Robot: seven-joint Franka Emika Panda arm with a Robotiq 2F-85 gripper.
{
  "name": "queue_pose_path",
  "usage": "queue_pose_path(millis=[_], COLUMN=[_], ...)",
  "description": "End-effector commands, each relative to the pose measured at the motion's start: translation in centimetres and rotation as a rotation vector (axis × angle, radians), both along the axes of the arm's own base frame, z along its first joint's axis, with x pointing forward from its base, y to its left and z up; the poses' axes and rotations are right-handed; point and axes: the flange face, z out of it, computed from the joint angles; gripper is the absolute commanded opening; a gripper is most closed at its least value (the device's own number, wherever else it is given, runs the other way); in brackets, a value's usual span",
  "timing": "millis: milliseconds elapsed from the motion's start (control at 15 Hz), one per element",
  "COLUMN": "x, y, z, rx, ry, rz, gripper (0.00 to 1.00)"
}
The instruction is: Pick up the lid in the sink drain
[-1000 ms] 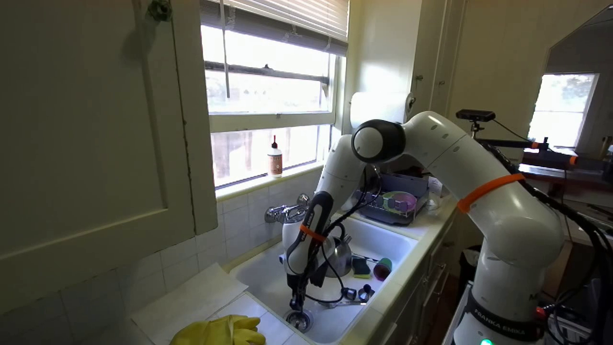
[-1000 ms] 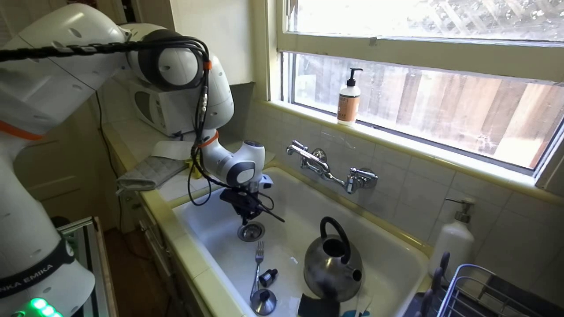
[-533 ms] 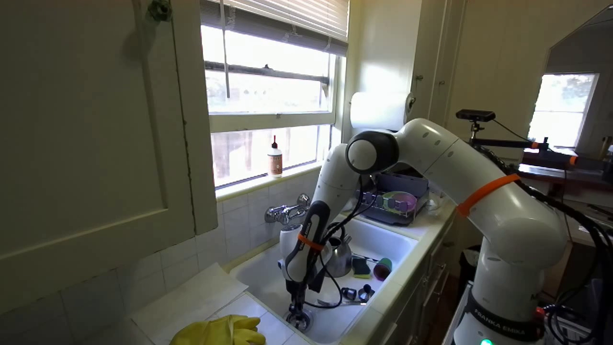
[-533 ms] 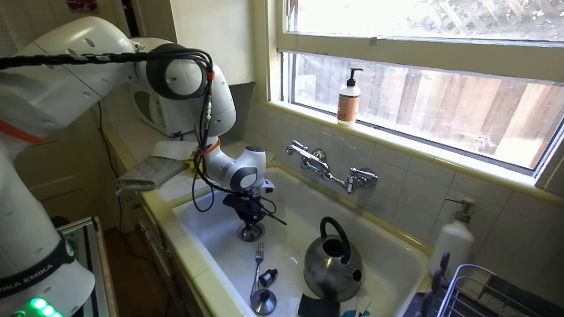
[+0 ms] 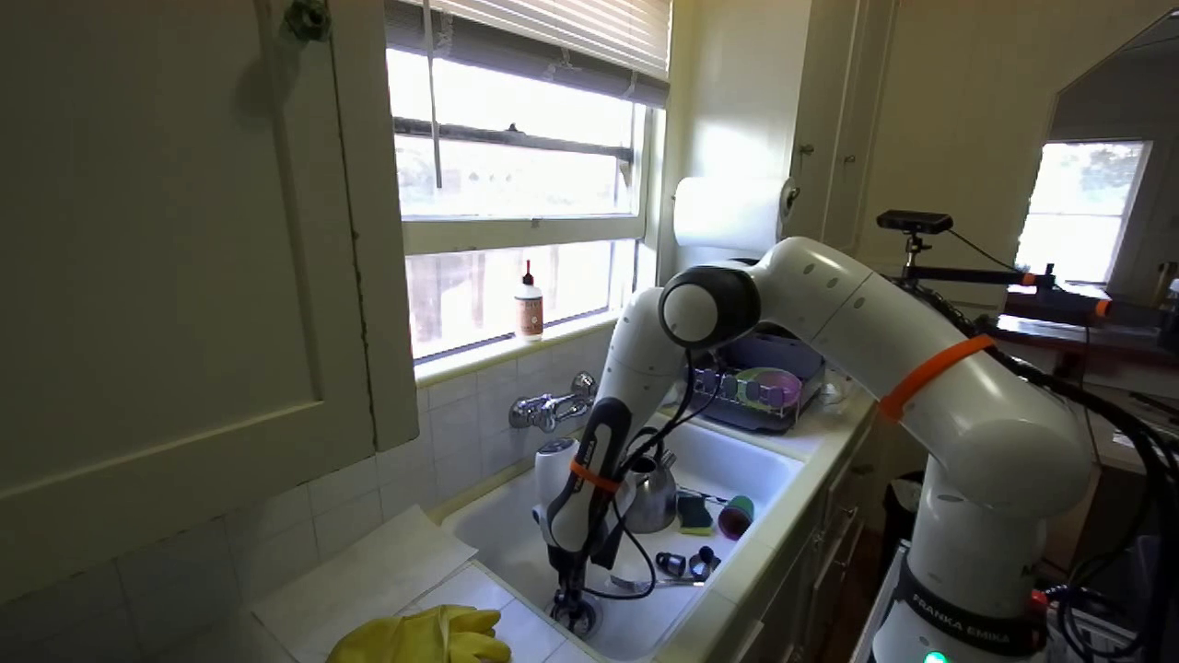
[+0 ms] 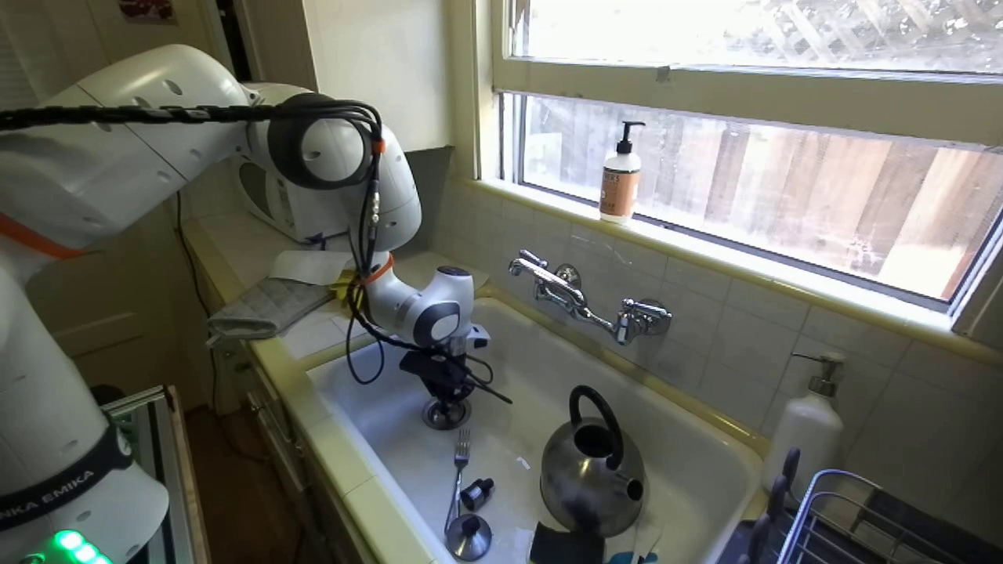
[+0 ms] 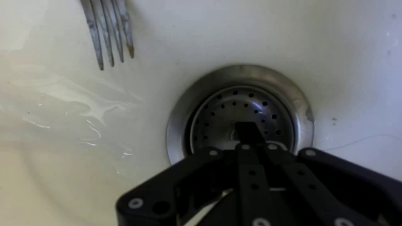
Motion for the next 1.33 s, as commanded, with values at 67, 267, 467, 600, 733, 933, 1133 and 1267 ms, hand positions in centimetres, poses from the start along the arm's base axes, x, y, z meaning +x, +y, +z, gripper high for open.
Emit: queue_pose_path(millis=[67,267,467,600,733,933,1133,1267], x=[0.6,0.9,1.2,1.2,1.2,1.3,1.6,1.6], y=[0.4,0.6,0.8,1.1,1.4,1.6,1.4,1.4], z=[-1.7,-2.0,-2.4,-2.6,-2.9,-3.0,-3.2,-2.3], rx=[-0.023,-0.024,-0.026,-0.03,-0.035,-0.045,-0.049,-0.04], ry=[-0.006,-0.01,-0.003,0.01,0.035,0.051,0.032,-0.002], rz=[-0.002,0.001,0.01,0.023,0.039,0.049,0.039,0.036], gripper=[0.0,0.0,0.0,0.0,0.0,0.0,0.0,0.0])
